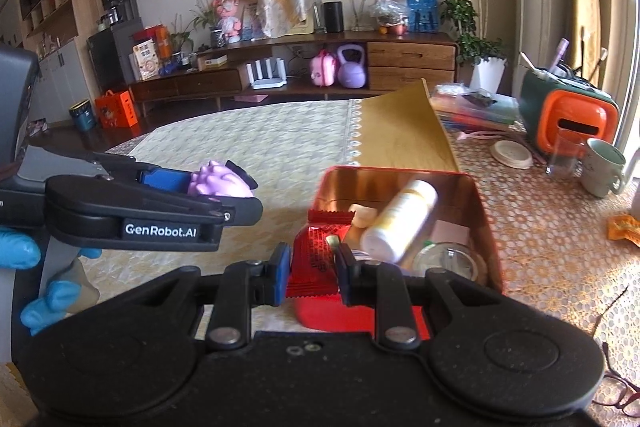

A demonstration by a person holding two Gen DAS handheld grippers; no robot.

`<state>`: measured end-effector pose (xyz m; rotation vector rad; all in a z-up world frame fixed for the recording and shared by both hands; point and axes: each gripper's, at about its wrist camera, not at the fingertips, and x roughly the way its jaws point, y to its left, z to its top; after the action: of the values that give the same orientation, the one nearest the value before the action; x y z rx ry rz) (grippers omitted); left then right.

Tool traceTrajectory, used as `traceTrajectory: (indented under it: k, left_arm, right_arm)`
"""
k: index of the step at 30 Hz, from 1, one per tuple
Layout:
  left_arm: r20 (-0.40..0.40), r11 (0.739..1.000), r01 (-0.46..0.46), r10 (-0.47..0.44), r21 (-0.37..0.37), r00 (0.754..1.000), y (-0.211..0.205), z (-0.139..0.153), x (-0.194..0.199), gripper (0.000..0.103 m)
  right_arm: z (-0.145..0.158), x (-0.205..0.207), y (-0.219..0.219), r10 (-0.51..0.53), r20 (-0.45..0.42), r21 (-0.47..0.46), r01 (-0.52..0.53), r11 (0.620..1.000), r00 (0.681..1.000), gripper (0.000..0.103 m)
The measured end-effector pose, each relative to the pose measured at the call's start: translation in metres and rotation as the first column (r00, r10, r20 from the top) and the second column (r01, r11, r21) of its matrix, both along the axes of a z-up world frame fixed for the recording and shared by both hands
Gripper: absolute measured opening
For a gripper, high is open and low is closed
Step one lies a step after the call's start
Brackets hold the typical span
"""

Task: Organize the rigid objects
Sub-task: 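Carry the purple toy and red packet over the red box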

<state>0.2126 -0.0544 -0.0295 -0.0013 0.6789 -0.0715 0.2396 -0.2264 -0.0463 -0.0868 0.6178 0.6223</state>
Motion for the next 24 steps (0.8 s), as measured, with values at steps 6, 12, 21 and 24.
traceTrajectory:
  k: [6,12,21,24]
  left_arm:
    - [-0.022,0.999,0.032,-0.032,0.003,0.999,-0.028,-0.008,0.017,0.061]
    - [-0.042,0.999,0.051,-0.051,0.004,0.998,-0.047,-0.016,0.035,0.061]
    - [-0.075,0.999,0.044,-0.042,0.021,0.996,-0.059,-0.032,0.065,0.061]
    - [-0.085,1.0,0.026,-0.024,0.015,0.996,-0.059,-0.037,0.079,0.061]
  right_arm:
    - [-0.007,0.01,-0.024,-0.035,-0.006,0.001,0.035,0.999,0.999,0.023]
    - [-0.017,0.022,-0.043,-0.068,-0.024,-0.001,0.068,0.998,0.997,0.023]
    - [-0.03,0.042,-0.052,-0.082,-0.016,-0.04,0.081,0.996,0.997,0.023]
    - [-0.034,0.049,-0.052,-0.087,-0.015,-0.05,0.086,0.995,0.996,0.023]
